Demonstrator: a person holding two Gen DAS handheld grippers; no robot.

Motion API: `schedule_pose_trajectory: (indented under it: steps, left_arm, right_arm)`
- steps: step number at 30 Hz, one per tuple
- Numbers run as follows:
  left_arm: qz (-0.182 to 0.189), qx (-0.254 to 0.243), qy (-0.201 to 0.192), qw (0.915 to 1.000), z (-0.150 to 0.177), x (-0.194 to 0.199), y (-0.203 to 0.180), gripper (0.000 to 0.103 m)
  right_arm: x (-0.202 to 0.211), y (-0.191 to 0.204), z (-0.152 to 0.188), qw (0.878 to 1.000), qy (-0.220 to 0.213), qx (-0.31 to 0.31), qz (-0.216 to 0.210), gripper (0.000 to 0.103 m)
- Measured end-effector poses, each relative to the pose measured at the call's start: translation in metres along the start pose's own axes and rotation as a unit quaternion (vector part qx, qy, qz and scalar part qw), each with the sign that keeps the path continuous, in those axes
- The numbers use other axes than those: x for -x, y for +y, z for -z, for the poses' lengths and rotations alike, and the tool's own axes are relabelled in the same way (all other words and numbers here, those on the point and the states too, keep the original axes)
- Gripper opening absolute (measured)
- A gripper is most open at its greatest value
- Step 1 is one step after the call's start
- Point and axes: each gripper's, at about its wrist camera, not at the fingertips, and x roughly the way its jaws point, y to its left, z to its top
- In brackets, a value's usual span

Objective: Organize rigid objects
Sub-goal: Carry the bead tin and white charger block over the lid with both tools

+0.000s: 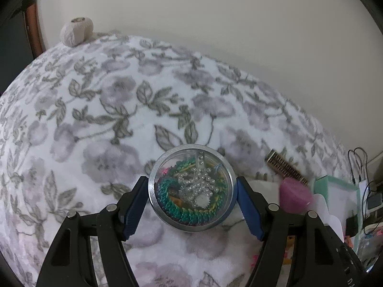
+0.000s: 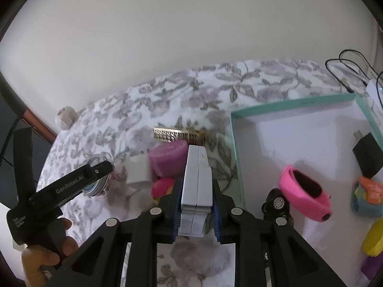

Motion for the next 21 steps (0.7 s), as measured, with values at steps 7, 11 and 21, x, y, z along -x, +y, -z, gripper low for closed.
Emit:
schedule_pose_trajectory:
  steps: [7,11,21]
  left_arm:
    - [0.028,-0.015,-0.049,0.9983,-0.010,0.043,-0.016,0.074]
    - [0.038,-0.043,-0.077,0.9953,-0.012,0.064,-0.038,0.074]
    - [0.152,-0.119,-0.074,0.9784,0.016,0.091,-0.120,0.074]
  right_arm:
    - [0.045,-0.011,-0.018,0.998,-0.062,-0.002,0.009,0.023]
    - [0.076,-0.030,-0.027,0.994,-0.098,-0.007,0.042,0.023]
    - [0.108,-0.088,-0.036,0.985,-0.126,-0.038,0.109,0.023]
